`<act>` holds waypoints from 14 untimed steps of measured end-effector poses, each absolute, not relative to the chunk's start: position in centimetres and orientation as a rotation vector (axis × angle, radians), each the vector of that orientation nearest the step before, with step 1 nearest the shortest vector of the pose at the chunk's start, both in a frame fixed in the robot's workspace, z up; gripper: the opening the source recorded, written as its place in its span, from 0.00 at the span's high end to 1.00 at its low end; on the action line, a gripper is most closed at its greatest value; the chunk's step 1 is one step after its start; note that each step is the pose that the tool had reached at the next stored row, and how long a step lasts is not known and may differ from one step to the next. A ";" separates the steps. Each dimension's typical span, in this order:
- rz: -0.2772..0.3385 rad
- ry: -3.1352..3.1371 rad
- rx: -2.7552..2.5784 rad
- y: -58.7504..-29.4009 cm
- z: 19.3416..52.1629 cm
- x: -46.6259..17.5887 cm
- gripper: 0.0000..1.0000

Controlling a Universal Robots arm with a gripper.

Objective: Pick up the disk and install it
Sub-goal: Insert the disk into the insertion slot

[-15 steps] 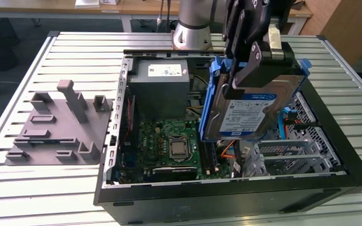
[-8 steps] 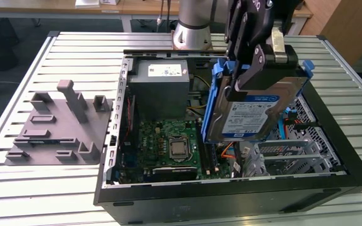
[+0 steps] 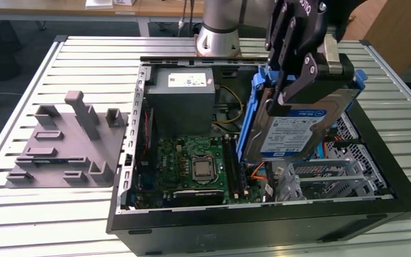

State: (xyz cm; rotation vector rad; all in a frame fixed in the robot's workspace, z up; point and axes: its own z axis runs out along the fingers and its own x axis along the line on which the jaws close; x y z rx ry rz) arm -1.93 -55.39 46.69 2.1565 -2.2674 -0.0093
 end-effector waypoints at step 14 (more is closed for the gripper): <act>-0.009 -2.267 2.157 -56.2 46.2 0.0 0.64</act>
